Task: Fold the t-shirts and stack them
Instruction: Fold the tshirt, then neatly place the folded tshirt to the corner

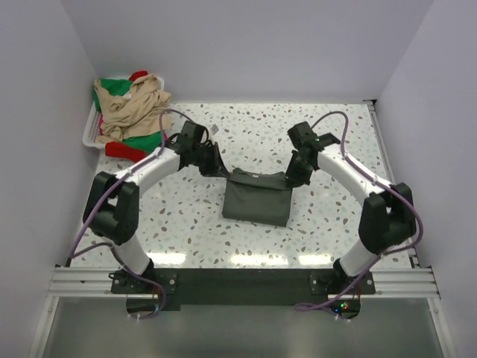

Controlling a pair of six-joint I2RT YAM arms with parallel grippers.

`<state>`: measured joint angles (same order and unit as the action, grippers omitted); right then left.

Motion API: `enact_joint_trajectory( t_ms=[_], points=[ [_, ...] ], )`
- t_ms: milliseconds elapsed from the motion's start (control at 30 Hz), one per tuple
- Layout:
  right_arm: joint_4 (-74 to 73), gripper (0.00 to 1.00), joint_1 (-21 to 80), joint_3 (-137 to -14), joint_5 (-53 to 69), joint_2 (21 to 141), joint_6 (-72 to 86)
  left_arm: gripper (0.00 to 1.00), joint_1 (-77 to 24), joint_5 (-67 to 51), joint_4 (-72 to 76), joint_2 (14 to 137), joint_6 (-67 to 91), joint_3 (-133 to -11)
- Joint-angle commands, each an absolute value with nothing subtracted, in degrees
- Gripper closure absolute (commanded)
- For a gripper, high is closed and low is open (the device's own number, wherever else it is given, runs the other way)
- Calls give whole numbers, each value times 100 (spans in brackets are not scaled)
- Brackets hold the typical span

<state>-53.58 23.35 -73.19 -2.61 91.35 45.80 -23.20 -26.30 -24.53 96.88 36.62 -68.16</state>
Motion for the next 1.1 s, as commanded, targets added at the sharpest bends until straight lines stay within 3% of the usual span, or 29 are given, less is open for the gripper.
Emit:
enact_joint_trajectory(
  t_ms=[0, 33, 67, 100, 133, 167, 267, 467, 767, 1067],
  points=[
    [-4931, 100, 2084, -8161, -360, 9903, 4000, 76, -2022, -2610, -1777, 10211, 3402, -7591],
    [-4870, 94, 1979, -8339, -256, 10158, 3912, 67, -1943, -2593, -1688, 10500, 3367, -7698],
    [-4678, 58, 1925, -8515, -133, 10543, 3676, 56, -1890, -2523, -1574, 10625, 3375, -7778],
    [-4597, 40, 1881, -8865, -10, 10747, 3587, 36, -1837, -2531, -1425, 10722, 3392, -7926],
    [-4579, 25, 1811, -9051, 113, 10897, 3516, 29, -1741, -2549, -1328, 10818, 3453, -7954],
    [-4553, 20, 1793, -9305, 166, 11038, 3420, 21, -1705, -2540, -1153, 10828, 3463, -7954],
    [-4377, 7, 1697, -9422, 527, 11004, 3262, 21, -1679, -2540, -1125, 10767, 3297, -7928],
    [-4061, 4, 1529, -8483, 1053, 10346, 2971, 21, -1679, -3040, -958, 10635, 3050, -7278],
    [-3209, 5, 1494, -6129, 1599, 9141, 2988, 25, -1696, -3524, -730, 10433, 2839, -6312],
    [-2699, 6, 1494, -5397, 1784, 9114, 2927, 32, -1934, -3481, -1028, 10608, 2795, -6117]
  ],
)
